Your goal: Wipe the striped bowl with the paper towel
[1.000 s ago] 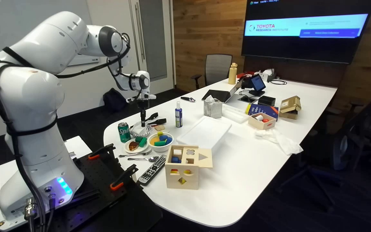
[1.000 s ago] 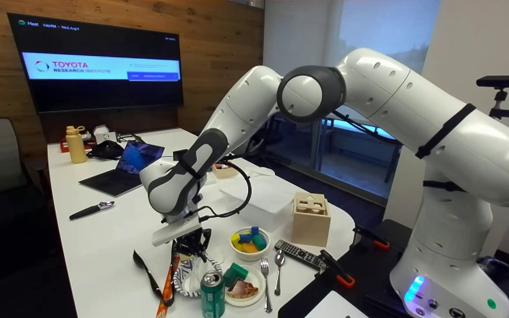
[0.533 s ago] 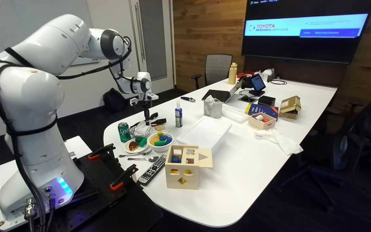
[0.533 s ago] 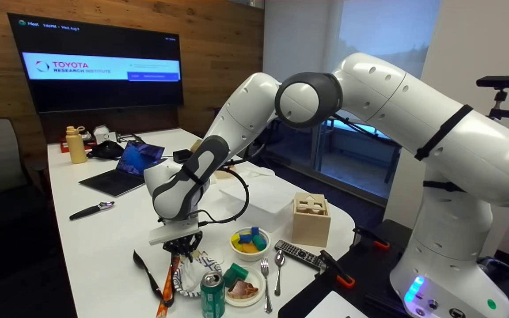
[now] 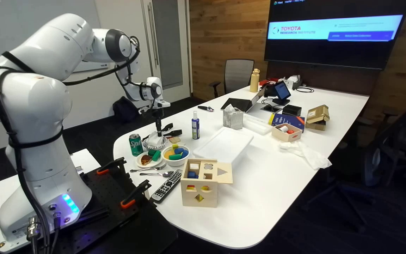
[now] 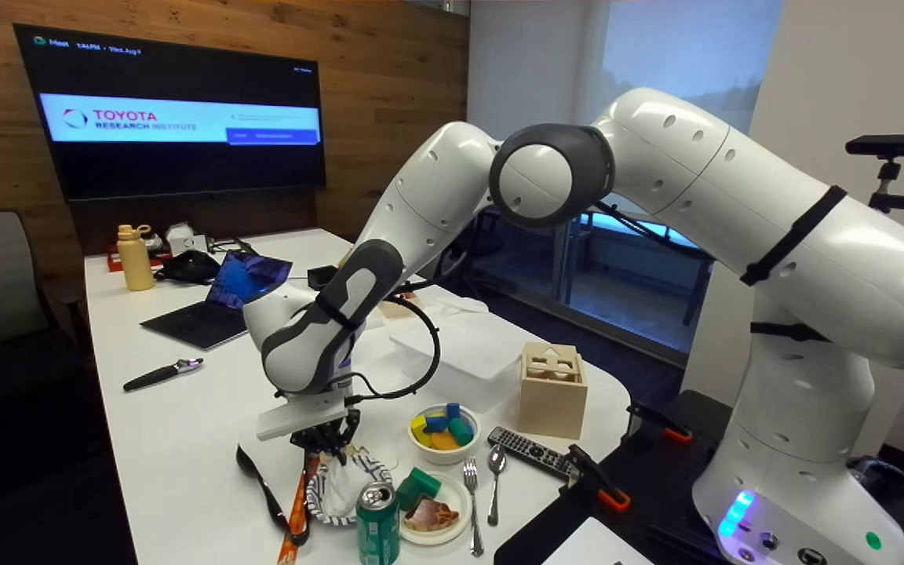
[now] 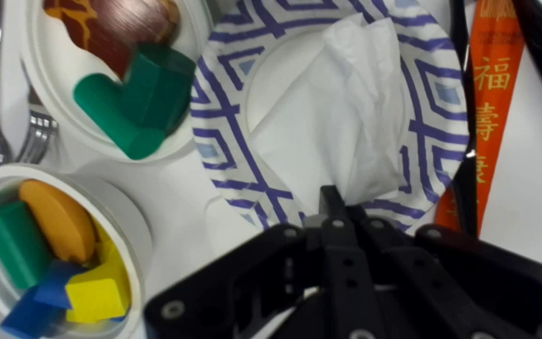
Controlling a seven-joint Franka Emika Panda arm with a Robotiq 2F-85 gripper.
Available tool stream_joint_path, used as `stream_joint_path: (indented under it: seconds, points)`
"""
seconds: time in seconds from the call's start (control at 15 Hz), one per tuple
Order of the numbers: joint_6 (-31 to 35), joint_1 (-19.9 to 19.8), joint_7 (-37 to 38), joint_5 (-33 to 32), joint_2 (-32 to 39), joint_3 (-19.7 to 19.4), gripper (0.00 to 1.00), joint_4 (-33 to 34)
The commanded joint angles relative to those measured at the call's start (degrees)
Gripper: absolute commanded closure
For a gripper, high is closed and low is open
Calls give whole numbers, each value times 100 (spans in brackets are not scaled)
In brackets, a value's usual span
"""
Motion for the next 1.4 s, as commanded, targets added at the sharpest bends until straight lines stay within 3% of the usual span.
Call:
stream_joint_path:
  seconds: [0.0,0.13,0.27,0.6,1.0,1.33]
  points:
    - [-1269,203,531,58,-419,-34,100,-128]
    - [-2065,188,744,109,-403,41,100,66]
    - [-2455,144,688,55,-371,134,100,228]
    - [-1796,226,166,-408,-387,207,100,370]
    - [-1843,534,-667,-693,109,395,100,1467]
    - [-1991,1028,-232,-385,379,388,100,1880]
